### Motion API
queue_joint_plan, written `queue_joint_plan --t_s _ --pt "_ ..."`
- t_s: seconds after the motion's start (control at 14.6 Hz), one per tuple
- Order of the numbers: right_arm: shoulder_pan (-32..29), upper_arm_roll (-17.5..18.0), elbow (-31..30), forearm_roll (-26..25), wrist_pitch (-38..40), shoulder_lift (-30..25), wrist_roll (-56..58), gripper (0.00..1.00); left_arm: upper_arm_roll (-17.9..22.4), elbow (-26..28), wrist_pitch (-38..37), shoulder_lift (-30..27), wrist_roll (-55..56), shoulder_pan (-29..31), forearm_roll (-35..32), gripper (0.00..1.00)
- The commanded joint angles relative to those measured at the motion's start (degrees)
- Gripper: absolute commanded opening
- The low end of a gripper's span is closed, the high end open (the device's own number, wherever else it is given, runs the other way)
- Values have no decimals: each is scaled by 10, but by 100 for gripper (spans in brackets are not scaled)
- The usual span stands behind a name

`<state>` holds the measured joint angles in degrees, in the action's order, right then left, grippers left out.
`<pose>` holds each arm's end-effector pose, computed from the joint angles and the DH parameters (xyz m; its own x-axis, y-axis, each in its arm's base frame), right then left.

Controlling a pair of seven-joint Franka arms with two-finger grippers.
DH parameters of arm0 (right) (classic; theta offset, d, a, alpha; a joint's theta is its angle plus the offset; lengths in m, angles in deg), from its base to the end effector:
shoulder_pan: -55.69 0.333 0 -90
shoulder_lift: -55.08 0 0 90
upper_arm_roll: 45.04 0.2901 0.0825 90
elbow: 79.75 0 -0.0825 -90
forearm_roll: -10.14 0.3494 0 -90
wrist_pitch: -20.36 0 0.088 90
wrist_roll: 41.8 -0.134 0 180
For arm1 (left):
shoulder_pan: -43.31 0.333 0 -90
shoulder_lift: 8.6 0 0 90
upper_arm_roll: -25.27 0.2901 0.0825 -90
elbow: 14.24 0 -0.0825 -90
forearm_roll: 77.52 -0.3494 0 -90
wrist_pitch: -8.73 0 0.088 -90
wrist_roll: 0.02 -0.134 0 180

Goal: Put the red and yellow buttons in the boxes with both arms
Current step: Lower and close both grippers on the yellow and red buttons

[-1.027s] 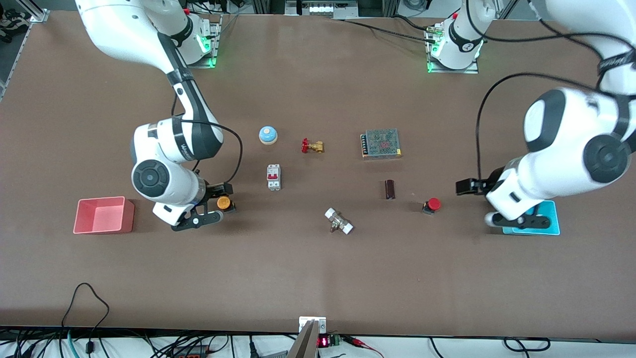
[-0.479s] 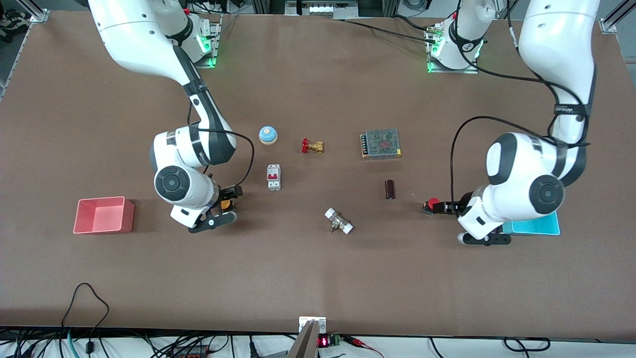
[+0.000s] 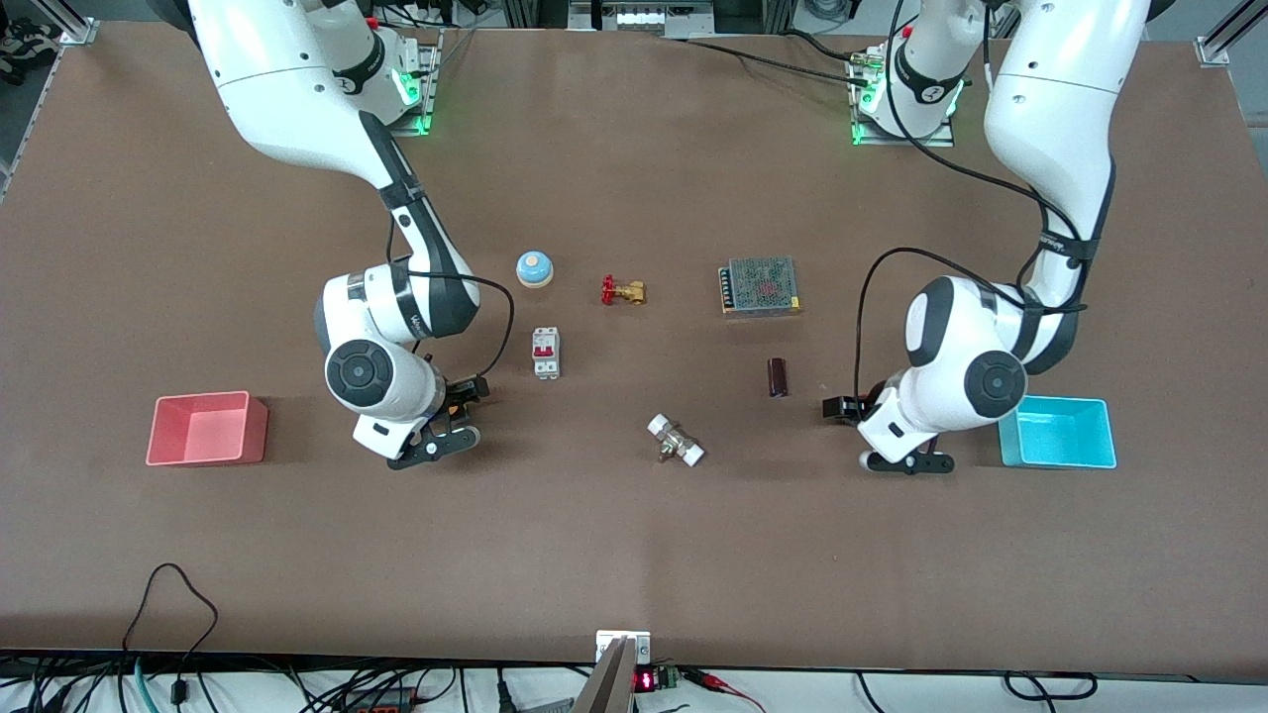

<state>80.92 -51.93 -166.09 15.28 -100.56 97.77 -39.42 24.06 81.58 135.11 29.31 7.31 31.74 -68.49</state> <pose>0.6116 0.2189 0.1918 0.9354 0.3266 -0.1353 0.3304 -0.9438 0.0058 0.6063 -0.1456 0.1858 0.9888 0.0020 -0.1493 0.0184 -0.9940 0.1081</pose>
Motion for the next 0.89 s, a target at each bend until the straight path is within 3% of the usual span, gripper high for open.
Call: queue_joint_plan --t_s 0.0,0.07,0.14,0.21,0.48,0.68,0.82 --pt "-3 -1 5 0 -4 3 14 85 8 38 4 -28 3 -6 5 95" --pt "-3 0 5 0 -4 3 14 82 8 43 1 -36 3 -6 4 92" --pt "-3 0 5 5 -5 3 13 68 9 45 -8 -40 3 -6 3 87" --pt "-3 0 5 6 -6 4 12 64 10 45 -17 -45 4 -6 3 81" --pt "-2 -1 5 3 -7 6 13 63 12 42 -18 -48 15 -6 1 54" --pt "-3 -1 5 2 -7 6 14 59 12 40 -17 -47 16 -6 1 43" --pt "-3 -1 5 3 -8 6 14 51 12 40 -16 -46 16 -6 1 37"
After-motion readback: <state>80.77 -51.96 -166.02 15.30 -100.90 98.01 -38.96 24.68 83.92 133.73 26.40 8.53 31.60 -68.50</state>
